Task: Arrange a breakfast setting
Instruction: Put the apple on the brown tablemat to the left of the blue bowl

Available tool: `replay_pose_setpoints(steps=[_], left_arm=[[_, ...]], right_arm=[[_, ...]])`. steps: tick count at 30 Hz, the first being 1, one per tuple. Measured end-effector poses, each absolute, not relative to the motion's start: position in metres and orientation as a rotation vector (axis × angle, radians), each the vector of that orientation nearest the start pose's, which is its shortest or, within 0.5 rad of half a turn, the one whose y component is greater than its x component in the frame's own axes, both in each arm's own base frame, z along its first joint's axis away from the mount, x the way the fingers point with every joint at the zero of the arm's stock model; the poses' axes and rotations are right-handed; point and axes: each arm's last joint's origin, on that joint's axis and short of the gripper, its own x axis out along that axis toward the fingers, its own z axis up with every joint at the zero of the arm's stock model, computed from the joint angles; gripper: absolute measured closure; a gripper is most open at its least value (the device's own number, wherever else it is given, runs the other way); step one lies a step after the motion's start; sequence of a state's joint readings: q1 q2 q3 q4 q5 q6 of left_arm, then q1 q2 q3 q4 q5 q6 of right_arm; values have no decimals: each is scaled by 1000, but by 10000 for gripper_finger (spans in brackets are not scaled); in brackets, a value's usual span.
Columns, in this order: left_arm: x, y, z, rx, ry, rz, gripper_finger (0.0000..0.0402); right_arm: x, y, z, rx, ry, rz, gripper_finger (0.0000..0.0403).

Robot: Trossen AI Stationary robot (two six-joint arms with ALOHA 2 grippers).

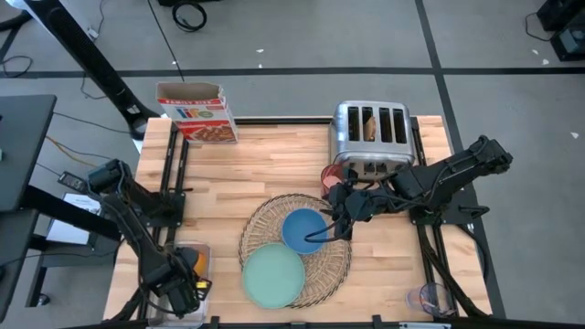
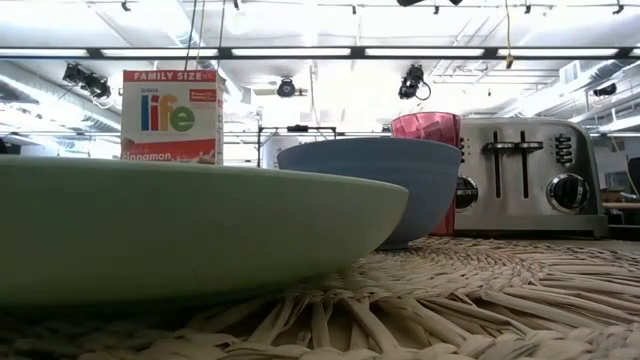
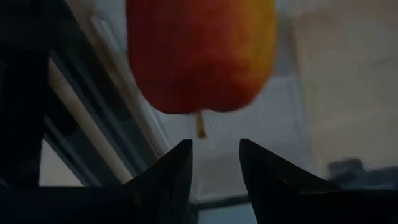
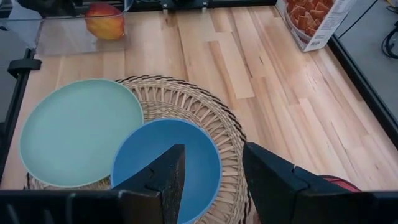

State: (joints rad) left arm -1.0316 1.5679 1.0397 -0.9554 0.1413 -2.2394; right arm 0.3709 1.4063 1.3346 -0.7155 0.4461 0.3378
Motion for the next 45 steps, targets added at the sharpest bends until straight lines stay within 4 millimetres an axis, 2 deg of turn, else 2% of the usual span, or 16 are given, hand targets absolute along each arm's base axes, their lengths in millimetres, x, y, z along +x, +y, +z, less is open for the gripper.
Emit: replay_pose_setpoints(steps=[11, 17, 23, 31, 35, 45], left_arm=[[133, -232, 195, -1000, 1518, 961, 260], [131, -230, 174, -1058, 1575, 895, 260], [134, -221, 179, -1048, 1551, 951, 260], [138, -222, 179, -1077, 1578, 918, 262], [138, -222, 178, -1073, 1576, 918, 283], [140, -224, 172, -1052, 1569, 939, 372]], right_arm=[[276, 95, 339, 21, 706, -164, 235], [276, 97, 339, 27, 707, -162, 235], [275, 100, 339, 25, 710, -146, 235], [275, 99, 339, 22, 710, -150, 235], [275, 99, 339, 16, 709, -152, 235], [274, 100, 339, 20, 714, -139, 235]])
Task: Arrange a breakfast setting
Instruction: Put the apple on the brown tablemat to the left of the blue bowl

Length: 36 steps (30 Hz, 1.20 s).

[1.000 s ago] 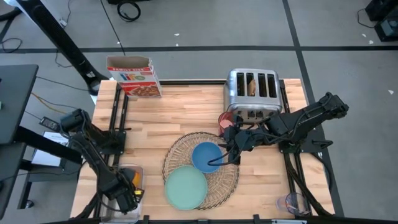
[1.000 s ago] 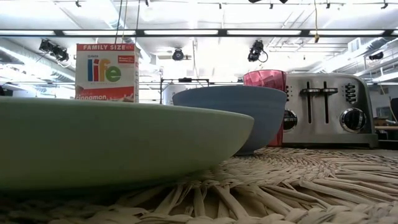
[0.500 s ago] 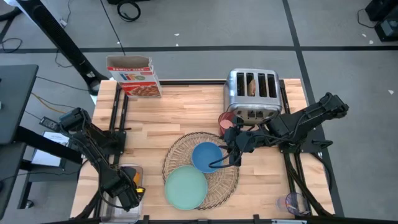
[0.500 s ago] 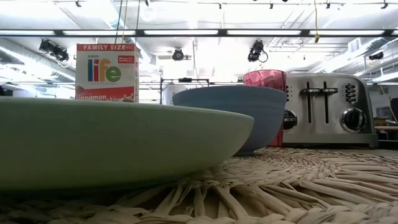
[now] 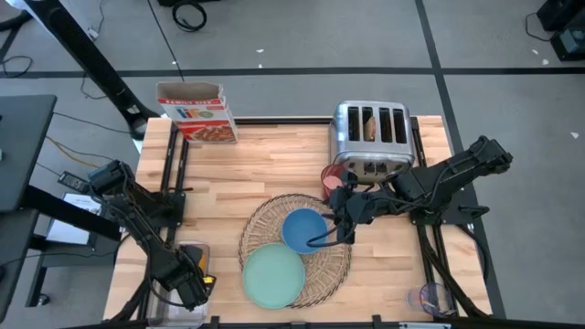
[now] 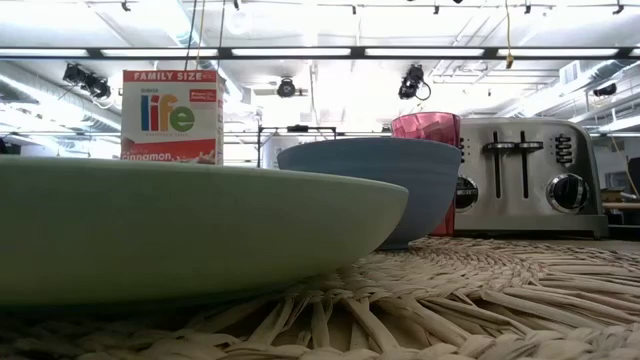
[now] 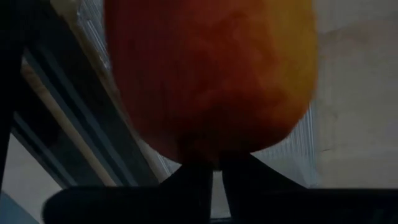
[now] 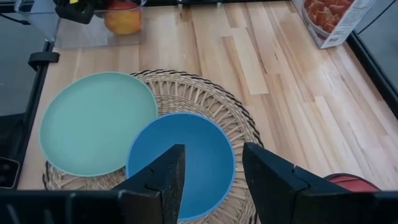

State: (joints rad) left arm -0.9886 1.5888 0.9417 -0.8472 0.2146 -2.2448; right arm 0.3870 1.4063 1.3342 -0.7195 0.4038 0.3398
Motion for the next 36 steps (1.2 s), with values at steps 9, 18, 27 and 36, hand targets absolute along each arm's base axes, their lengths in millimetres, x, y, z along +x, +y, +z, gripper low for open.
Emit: replay_pose_setpoints(steps=[9, 18, 27, 36], left_arm=[[144, -229, 186, -1080, 1587, 910, 383], [149, -234, 250, -1161, 1565, 752, 380], [152, -217, 315, -1158, 1555, 622, 379], [207, -160, 318, -1071, 1454, 546, 379]], right_arm=[[274, 100, 339, -2, 719, -120, 235], [274, 100, 339, -3, 720, -116, 235], [274, 101, 339, 16, 735, -69, 235], [273, 105, 338, 75, 742, -54, 235]])
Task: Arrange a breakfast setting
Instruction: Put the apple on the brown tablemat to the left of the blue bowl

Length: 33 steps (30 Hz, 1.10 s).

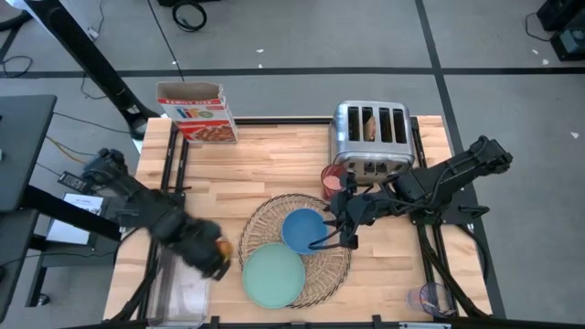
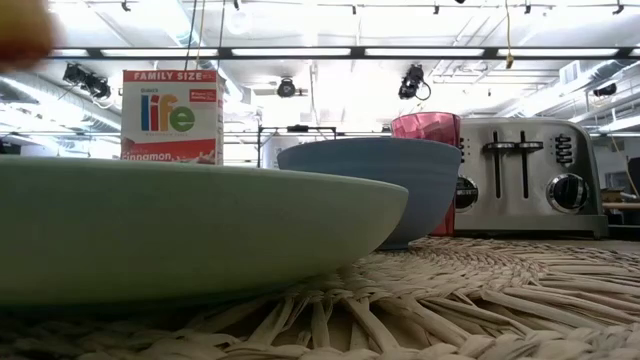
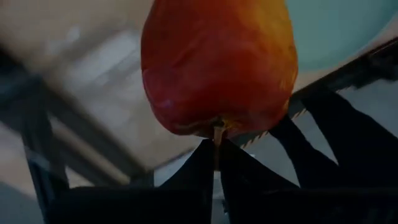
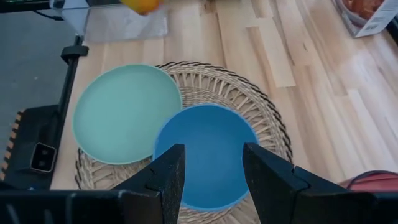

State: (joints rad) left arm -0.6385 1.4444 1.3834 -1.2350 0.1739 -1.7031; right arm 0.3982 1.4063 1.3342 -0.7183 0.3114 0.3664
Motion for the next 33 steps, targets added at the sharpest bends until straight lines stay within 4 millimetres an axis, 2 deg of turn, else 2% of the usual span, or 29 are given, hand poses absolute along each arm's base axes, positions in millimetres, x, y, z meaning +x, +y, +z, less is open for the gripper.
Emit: replay_pose_setpoints(steps=[7, 13, 18, 26, 33], left_arm=[[261, -85, 302, -985, 1414, 498, 382], [294, -44, 274, -1010, 1528, 420, 382], [316, -19, 249, -1070, 1575, 326, 382], [331, 9, 215, -1170, 1671, 272, 381], [335, 18, 204, -1190, 1688, 258, 381]], right_arm=[[272, 109, 338, 95, 759, -1, 235], [272, 110, 338, 125, 767, 14, 235], [272, 109, 338, 122, 767, 13, 235], [272, 109, 338, 123, 765, 9, 235], [272, 110, 339, 133, 757, 5, 235]])
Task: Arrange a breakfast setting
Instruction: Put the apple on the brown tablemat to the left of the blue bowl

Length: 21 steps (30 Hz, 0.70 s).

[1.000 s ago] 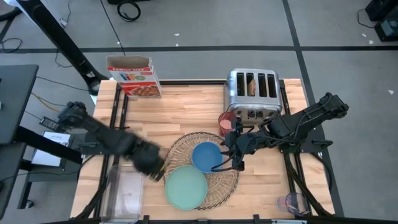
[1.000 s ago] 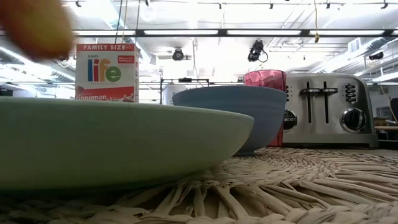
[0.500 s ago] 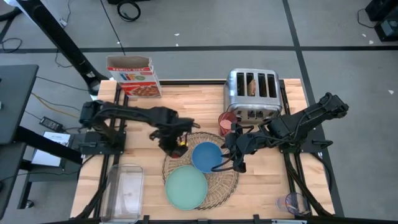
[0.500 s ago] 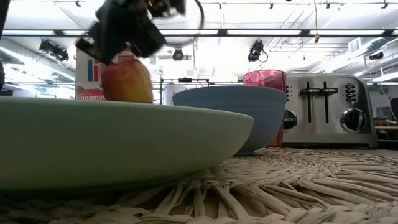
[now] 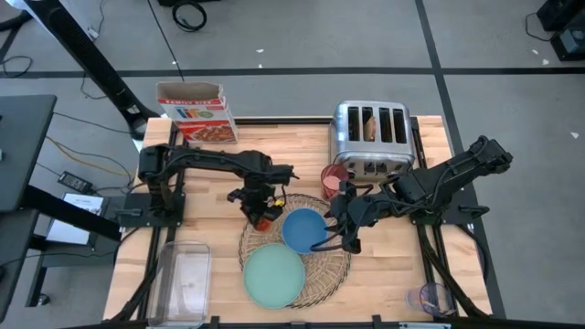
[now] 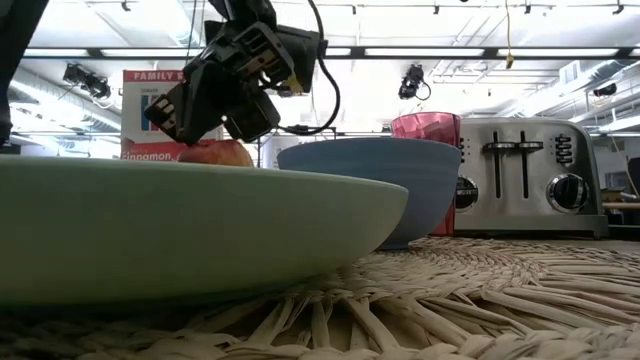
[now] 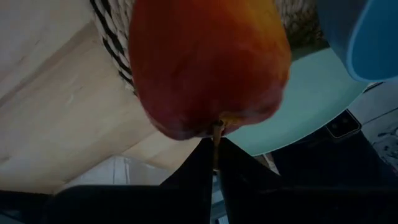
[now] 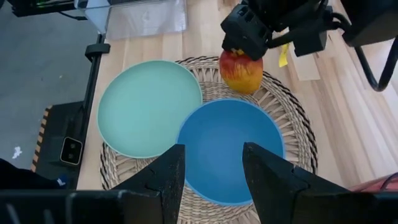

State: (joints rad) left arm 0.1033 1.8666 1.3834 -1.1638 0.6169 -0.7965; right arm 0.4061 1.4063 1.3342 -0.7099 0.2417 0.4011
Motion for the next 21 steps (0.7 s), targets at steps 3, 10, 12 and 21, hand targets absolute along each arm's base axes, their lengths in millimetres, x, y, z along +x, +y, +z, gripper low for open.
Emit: replay_pose_setpoints(steps=[3, 10, 12, 21], left_arm=[[334, 21, 205, -1202, 1685, 241, 381], [333, 33, 205, -1235, 1669, 256, 381], [333, 34, 205, -1249, 1667, 241, 381], [325, 33, 191, -1297, 1713, 230, 381]], right_arm=[[273, 110, 339, 137, 746, 7, 235], [276, 111, 343, 143, 705, 19, 235], [276, 111, 343, 144, 702, 18, 235], [276, 111, 343, 117, 701, 26, 235]])
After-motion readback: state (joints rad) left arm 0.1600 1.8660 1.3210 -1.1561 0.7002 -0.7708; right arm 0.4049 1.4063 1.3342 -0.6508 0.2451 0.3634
